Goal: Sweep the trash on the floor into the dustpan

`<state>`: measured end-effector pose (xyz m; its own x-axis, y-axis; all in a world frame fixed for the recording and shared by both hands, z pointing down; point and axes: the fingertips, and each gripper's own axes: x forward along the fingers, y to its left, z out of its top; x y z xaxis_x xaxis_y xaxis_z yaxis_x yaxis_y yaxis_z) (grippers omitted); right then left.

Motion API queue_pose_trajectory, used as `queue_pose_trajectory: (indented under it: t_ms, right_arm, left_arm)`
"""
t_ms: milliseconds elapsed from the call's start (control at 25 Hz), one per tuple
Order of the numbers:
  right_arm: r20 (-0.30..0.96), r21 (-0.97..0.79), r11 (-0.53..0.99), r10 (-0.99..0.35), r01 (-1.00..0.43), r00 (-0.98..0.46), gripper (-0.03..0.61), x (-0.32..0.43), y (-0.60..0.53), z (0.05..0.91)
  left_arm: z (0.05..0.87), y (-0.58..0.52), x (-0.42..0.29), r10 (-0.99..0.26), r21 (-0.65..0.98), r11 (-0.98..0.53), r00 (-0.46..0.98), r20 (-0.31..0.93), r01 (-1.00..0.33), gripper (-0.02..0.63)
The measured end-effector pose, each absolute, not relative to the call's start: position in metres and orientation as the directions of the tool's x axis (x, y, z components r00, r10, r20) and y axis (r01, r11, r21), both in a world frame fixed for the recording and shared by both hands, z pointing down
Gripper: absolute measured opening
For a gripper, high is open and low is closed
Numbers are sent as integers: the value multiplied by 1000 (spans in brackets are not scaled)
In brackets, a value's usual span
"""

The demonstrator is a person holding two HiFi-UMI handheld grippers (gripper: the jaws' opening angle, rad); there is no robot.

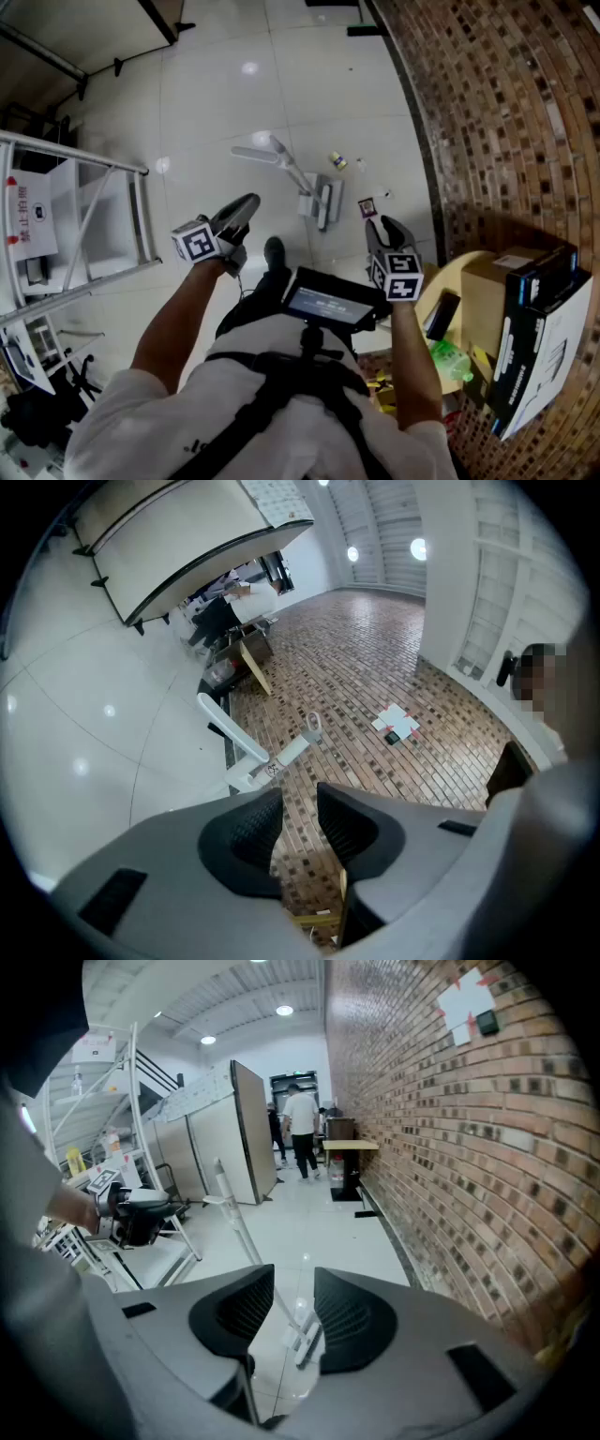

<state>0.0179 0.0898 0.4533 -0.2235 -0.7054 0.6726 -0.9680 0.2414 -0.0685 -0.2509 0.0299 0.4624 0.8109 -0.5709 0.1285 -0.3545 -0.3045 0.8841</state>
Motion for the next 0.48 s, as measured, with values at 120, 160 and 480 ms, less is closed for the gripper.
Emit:
queue_pose_trajectory:
  t_ms: [120,160,480]
  right_arm:
    - [649,-74,331,-700,-941,-297,153,-16,59,442]
    - [642,-71,356,-699,-932,-316,153,-26,50,439]
    - [590,-49,551,-657,-833,-469,178,-113,-13,416]
  left_arm:
    - [461,17,-251,-579,883,-311,807,117,-351,98]
    - [461,12,-251,-582,885,-309,805,113,-348,98]
    - [457,-16,-259,-618,907,-281,782,79,-313,127]
